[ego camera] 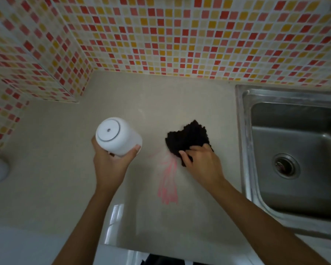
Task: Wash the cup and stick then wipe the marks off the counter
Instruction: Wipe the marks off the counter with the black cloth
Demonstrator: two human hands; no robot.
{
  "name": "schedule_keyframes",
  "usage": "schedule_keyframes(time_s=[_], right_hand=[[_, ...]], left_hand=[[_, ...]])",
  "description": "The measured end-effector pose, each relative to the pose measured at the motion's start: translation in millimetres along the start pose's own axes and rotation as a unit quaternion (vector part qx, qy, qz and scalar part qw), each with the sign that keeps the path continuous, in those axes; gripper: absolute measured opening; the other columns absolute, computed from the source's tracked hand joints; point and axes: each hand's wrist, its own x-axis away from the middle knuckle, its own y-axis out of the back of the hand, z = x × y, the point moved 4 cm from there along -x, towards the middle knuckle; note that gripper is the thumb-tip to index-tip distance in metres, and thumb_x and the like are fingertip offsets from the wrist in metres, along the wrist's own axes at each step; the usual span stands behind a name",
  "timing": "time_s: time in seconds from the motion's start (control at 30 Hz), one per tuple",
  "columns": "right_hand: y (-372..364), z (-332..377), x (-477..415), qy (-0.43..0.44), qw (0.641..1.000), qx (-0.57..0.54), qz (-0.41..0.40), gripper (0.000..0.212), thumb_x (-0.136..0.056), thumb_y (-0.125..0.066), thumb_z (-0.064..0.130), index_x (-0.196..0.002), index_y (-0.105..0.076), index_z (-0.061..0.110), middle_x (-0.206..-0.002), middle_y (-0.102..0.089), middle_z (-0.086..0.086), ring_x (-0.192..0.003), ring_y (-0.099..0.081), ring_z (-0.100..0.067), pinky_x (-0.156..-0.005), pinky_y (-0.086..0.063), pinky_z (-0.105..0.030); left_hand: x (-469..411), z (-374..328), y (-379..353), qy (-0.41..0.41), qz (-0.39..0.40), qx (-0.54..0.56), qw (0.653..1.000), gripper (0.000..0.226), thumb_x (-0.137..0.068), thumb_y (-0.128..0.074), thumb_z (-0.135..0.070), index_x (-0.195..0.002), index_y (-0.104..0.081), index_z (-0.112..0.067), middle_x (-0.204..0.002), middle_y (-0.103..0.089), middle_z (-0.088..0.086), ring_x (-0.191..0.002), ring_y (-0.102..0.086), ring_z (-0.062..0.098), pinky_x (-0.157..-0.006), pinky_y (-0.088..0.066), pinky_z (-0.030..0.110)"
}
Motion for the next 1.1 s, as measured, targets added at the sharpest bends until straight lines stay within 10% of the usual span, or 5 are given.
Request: schedule_keyframes(time_s=[0.2,0.67,0.8,0.93,1.1], right_hand=[[-39,0,-63,0.155,0.984,0.047,0.073,0.040,-0.094,-0.036,0.027,-0.130,-0.053,0.021,-0.142,-0.048,-0.004,-0.135,-0.038,-0.027,-0.112,-0.023,-0.054],[-41,64,85,0.073,0.980,0.093,0.160,0.066,-0.095,-0.020,0.064,-0.151,-0.023,0.028,-0.159,-0.018,-0.002,-0.147,-0.011,-0.030,-0.115,-0.007,-0.061],[-65,69,8,0.130,0.977,0.105,0.131,0.055,-0.098,-0.026,0.053,-0.148,-0.030,0.031,-0.156,-0.030,0.000,-0.145,-0.022,-0.028,-0.115,-0.010,-0.059],[-80,22,-120,-0.023,0.987,0.111,0.113,0.055,-0.100,-0.014,0.050,-0.151,-0.020,0.031,-0.159,-0.021,0.002,-0.147,-0.015,-0.026,-0.116,-0.004,-0.056],[-64,55,-4,-0.013,0.992,0.108,0.068,0.055,-0.100,-0.022,0.046,-0.151,-0.025,0.025,-0.157,-0.027,-0.004,-0.144,-0.022,-0.031,-0.116,-0.011,-0.057]], left_hand=[[-17,0,-2,-0.011,0.022,0.002,1.000,0.095,-0.064,-0.088,-0.026,-0.140,-0.032,-0.024,-0.125,-0.051,-0.019,-0.115,-0.054,0.001,-0.095,-0.050,0.029],[-23,20,-1,0.000,0.011,0.032,0.999,0.093,-0.065,-0.088,-0.028,-0.139,-0.031,-0.022,-0.130,-0.050,-0.015,-0.118,-0.052,-0.004,-0.096,-0.050,0.024],[-25,24,2,-0.003,0.007,0.023,1.000,0.096,-0.065,-0.088,-0.032,-0.141,-0.030,-0.018,-0.133,-0.050,-0.011,-0.120,-0.052,-0.001,-0.097,-0.050,0.025],[-23,25,11,-0.022,0.015,0.000,1.000,0.098,-0.067,-0.087,-0.034,-0.142,-0.028,-0.013,-0.138,-0.049,-0.004,-0.123,-0.051,0.002,-0.096,-0.049,0.023],[-20,25,22,-0.019,0.002,0.006,1.000,0.095,-0.067,-0.087,-0.029,-0.141,-0.029,-0.015,-0.138,-0.049,-0.006,-0.123,-0.051,0.001,-0.096,-0.050,0.023]])
